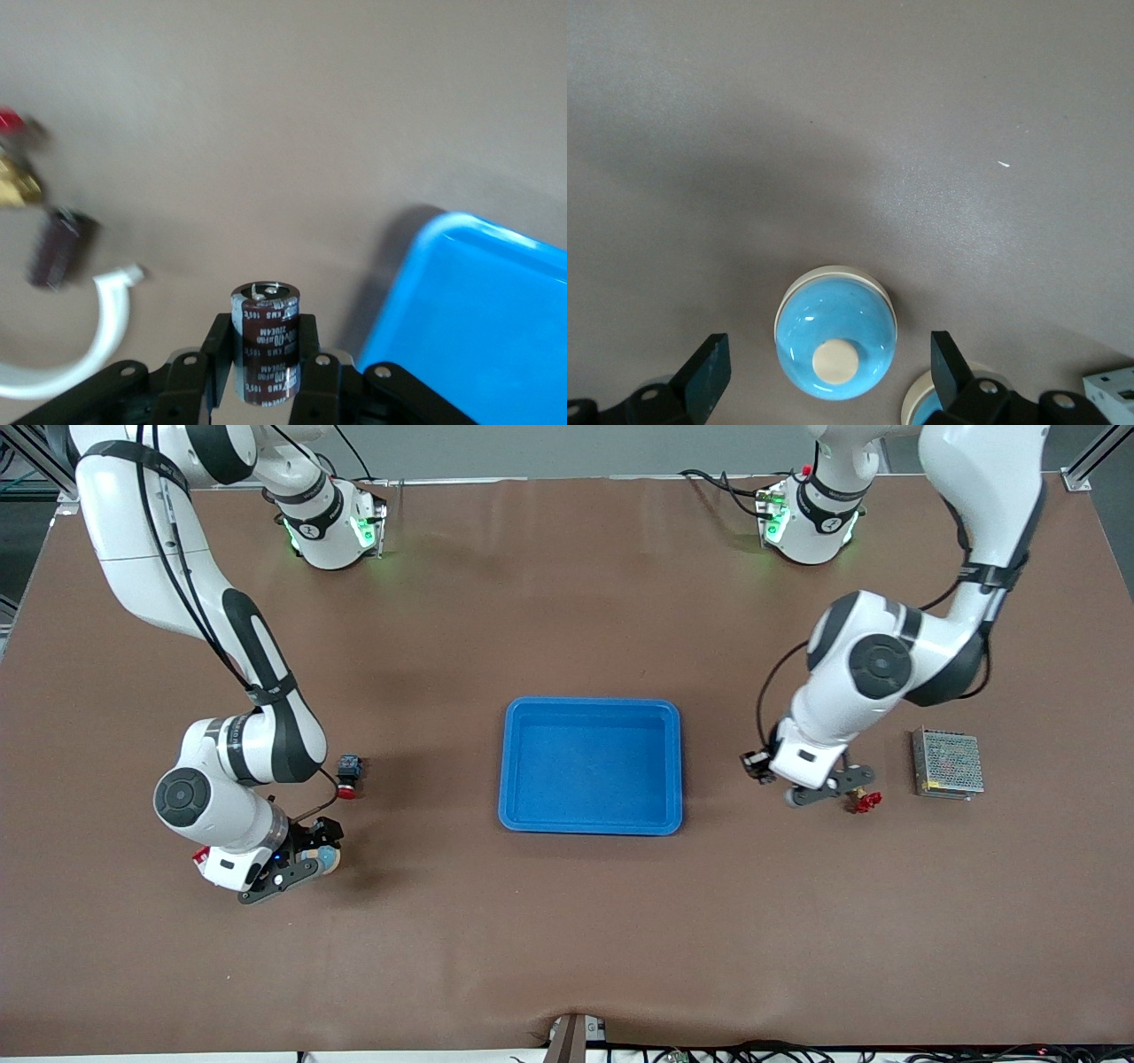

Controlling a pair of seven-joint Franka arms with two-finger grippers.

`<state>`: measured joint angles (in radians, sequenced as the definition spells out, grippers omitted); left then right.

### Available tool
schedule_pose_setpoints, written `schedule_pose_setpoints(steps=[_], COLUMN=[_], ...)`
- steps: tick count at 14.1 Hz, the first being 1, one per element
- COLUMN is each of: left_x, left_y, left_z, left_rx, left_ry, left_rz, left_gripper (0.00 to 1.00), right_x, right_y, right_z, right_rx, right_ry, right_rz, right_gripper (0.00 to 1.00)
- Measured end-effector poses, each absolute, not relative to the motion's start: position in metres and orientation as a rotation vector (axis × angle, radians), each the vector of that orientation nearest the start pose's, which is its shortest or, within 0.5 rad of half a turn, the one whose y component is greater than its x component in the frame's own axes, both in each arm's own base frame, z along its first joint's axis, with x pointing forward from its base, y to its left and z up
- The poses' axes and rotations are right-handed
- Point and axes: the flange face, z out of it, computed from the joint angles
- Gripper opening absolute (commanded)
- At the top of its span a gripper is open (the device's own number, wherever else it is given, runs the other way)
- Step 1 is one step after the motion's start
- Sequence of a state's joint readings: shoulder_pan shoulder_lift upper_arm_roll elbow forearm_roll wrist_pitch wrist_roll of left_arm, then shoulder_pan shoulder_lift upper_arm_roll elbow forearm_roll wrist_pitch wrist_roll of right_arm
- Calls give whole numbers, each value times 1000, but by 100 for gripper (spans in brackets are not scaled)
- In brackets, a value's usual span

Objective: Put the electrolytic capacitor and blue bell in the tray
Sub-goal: 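Carry the capacitor to the tray while the right gripper lifts the bell, then release the capacitor in the tray while the right gripper carries the bell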

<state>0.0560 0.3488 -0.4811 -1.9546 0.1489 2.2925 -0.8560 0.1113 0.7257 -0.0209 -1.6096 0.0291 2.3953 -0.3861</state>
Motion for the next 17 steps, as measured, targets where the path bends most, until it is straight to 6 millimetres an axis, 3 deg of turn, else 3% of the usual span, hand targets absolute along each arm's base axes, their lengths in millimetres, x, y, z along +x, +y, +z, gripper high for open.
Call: schedule_pose_setpoints(steps=[5, 7, 12, 16, 17], left_x=[533, 522, 505, 496, 494], left_y=[-326, -350, -370, -381, -382], left_z=[305, 290, 245, 216, 209], left_rx=[-3100, -3068, -2963, -2944, -2939], left_ry=[-815, -896, -995, -1024, -1019], left_rz=[65, 105, 124, 169, 179], left_gripper=[0, 0, 0, 0, 0], right_x=[697, 698, 698, 698, 698], right_y=[65, 63, 60, 60, 60], right_z=[192, 187, 183, 183, 183], right_rx=[-3062, -3065, -3068, -3068, -3068], right_ry=[-720, -717, -711, -711, -711], right_rz=[-108, -119, -119, -120, -120], right_gripper=[100, 100, 97, 69, 66])
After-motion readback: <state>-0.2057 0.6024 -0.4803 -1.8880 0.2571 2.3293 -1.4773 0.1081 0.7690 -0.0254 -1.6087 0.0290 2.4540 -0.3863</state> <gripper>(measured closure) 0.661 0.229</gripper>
